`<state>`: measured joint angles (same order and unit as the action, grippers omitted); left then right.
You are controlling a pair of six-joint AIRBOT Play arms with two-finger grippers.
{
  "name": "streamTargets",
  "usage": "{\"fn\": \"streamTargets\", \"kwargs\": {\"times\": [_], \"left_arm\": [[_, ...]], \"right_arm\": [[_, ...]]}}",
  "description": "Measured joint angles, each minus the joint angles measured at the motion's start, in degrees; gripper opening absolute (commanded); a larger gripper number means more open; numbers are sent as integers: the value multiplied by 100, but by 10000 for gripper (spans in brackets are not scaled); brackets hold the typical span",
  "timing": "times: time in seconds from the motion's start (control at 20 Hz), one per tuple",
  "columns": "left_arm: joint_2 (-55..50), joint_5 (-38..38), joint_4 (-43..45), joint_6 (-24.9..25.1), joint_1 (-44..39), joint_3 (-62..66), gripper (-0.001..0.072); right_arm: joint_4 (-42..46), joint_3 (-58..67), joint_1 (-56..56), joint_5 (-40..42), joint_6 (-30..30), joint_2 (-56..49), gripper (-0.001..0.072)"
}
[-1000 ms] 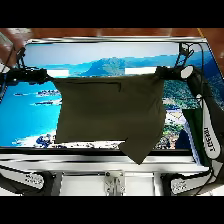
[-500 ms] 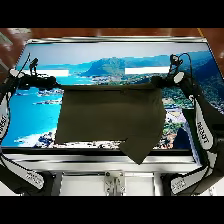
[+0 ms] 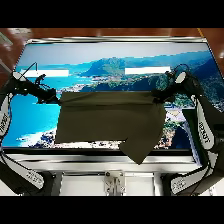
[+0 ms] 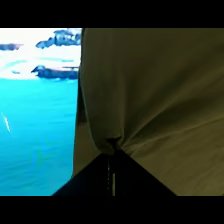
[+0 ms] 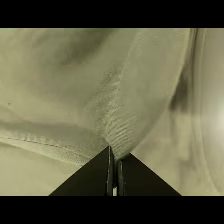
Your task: Fold the shirts.
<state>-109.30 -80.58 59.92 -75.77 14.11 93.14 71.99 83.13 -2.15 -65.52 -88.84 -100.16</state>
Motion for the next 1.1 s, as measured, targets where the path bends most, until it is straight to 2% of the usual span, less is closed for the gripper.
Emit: {"fn": "streamTargets", "kwargs": {"times": [0.25, 0.3, 0.35, 0.4, 0.45, 0.65, 0.85, 0.95, 1.1], "left_arm": [[-136, -271, 92, -256, -22, 0, 40], [-146, -306, 103, -284, -22, 0, 47], [-153, -343, 105, -299, -22, 0, 163], [-160, -385, 107, -310, -22, 0, 472], [-162, -439, 114, -315, -20, 0, 578], [-48, -857, 103, -341, 81, 0, 578], [413, -1456, 107, -352, 503, -175, 566], [901, -1600, 109, -168, 841, -813, 566], [1845, -1202, 118, 87, 1484, -2430, 566]], "right_arm": [[149, -4, 96, -271, -232, -39, 59], [177, -4, 107, -293, -273, -44, 96], [199, -7, 107, -306, -315, -46, 238], [223, -4, 111, -308, -334, -46, 473], [234, -4, 111, -323, -348, -39, 574], [232, 15, -33, -492, -260, 256, 580], [520, -94, -544, -1449, -11, 935, 579], [671, -498, -885, -1961, 157, 1377, 579], [621, -1609, -1421, -2044, 361, 2203, 579]]}}
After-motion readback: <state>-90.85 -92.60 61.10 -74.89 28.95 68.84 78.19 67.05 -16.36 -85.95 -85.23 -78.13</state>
